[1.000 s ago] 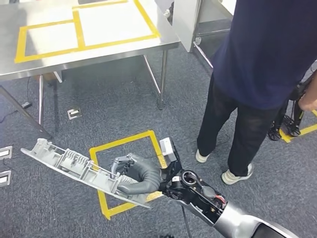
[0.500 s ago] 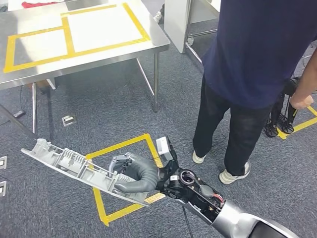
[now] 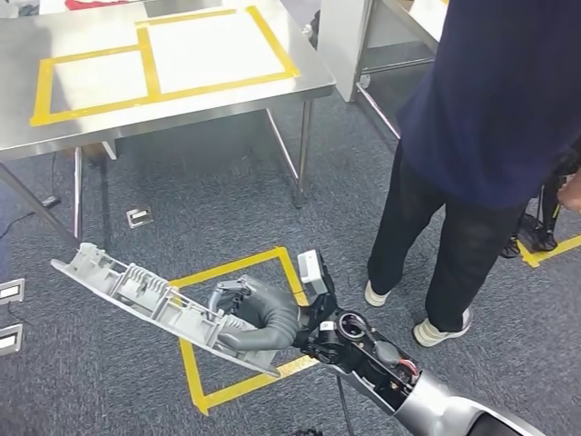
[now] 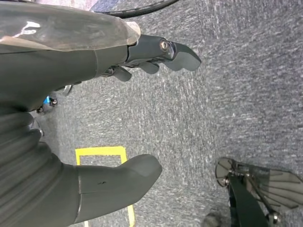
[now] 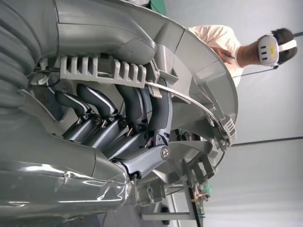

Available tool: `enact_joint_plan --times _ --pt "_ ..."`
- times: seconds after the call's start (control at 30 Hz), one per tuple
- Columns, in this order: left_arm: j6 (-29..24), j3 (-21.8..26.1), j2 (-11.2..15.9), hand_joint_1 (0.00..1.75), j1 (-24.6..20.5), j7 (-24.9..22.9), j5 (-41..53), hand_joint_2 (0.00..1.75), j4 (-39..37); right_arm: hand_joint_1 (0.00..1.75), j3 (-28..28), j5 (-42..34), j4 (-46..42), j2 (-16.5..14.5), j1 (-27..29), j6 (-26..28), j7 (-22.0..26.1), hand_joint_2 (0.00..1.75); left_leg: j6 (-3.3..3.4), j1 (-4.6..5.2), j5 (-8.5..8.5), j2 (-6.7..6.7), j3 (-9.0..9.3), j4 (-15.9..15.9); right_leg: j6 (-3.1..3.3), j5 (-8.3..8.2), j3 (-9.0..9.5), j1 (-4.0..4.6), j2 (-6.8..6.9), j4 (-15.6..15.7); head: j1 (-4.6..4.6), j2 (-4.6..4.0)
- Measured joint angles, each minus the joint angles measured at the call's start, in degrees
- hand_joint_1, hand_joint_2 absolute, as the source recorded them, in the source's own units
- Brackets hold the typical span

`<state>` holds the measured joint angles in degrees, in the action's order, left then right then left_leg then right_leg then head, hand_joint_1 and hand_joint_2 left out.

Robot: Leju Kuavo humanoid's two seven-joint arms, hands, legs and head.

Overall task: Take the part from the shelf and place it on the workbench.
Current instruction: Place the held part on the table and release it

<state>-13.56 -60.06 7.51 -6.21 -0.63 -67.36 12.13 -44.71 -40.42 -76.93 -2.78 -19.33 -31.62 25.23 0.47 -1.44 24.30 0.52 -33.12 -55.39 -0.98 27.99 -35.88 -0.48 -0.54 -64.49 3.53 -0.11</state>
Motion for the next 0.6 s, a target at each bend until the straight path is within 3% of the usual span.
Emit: enact_joint_plan --times 0.07,0.1,0.23,0.27,0.33,0.4,0.43,0.47,0.53,0.6 --pt "0.2 0.0 0.0 0.0 0.0 0.1 0.1 1.75 0.0 1.75 0.1 0.2 -0.2 0.0 0.0 0.0 0.0 1.75 -0.43 0.12 0.21 0.03 0.21 0.0 0.41 -2.74 2.99 0.28 0.09 6.9 0.27 0.0" --pt "0.3 0.0 0.0 0.0 0.0 0.1 0.2 1.75 0.0 1.75 0.1 0.2 -0.2 0.0 0.0 0.1 0.0 1.75 -0.7 0.15 0.24 0.02 0.19 0.0 0.55 -2.97 3.53 0.45 0.09 8.3 0.31 0.0" --pt "0.3 0.0 0.0 0.0 -0.1 0.1 0.2 1.75 0.0 1.75 0.3 0.3 -0.5 0.0 0.1 0.1 0.0 1.75 -1.89 0.01 1.06 -0.21 0.09 -0.8 1.49 -3.06 4.41 0.52 -0.15 9.6 -0.24 0.0" --pt "0.3 0.0 0.0 0.0 -0.1 0.1 0.2 1.75 0.0 1.75 0.3 0.3 -0.6 0.0 0.0 0.1 0.0 1.75 -2.02 0.02 2.32 -0.22 -0.91 -3.1 1.83 -3.15 4.77 0.42 -0.12 10.0 -0.56 0.0" --pt "0.3 0.0 0.0 0.0 -0.1 0.1 0.2 1.75 0.0 1.75 0.3 0.3 -0.6 0.0 0.0 0.1 0.0 1.75 -2.13 0.05 5.75 -0.21 -4.92 -11.0 2.36 -3.04 5.09 0.56 -0.02 10.2 -1.4 0.0" --pt "0.3 0.0 0.0 0.0 0.0 0.1 0.2 1.75 0.0 1.75 0.3 0.3 -0.7 0.0 0.1 0.1 0.0 1.75 -2.23 0.07 7.13 -0.2 -8.43 -16.9 2.69 -2.82 5.3 0.8 -0.04 10.1 -2.01 0.0" --pt "0.3 0.0 0.0 0.0 0.0 0.1 0.2 1.75 0.0 1.75 0.3 0.3 -0.7 0.0 0.2 0.1 0.0 1.75 -2.17 0.07 6.19 -0.2 -8.66 -16.7 2.78 -2.68 5.48 0.88 -0.11 10.1 -2.19 0.0" --pt "0.3 0.0 0.0 0.0 0.1 0.1 0.2 1.75 0.0 1.75 0.3 0.3 -0.7 0.0 0.2 0.1 -0.1 1.75 -2.03 0.08 4.31 -0.2 -7.66 -14.1 2.81 -2.51 5.74 0.95 -0.21 10.1 -2.36 0.0" --pt "0.3 0.0 0.1 0.0 0.1 0.0 0.2 1.75 0.0 1.75 0.3 0.3 -0.7 0.0 0.2 0.1 -0.1 1.75 -1.51 0.26 0.15 -0.19 -3.78 -5.6 2.63 -2.03 6.2 1.16 -0.39 10.0 -2.7 0.0" --pt "0.3 0.0 0.3 0.0 -0.1 0.1 0.2 1.75 0.0 1.75 0.3 0.3 -0.7 0.0 0.2 0.1 -0.1 1.75 -1.01 0.53 -1.52 -0.18 -1.31 -0.3 2.23 -1.48 6.37 1.44 -0.48 9.9 -2.79 0.0"
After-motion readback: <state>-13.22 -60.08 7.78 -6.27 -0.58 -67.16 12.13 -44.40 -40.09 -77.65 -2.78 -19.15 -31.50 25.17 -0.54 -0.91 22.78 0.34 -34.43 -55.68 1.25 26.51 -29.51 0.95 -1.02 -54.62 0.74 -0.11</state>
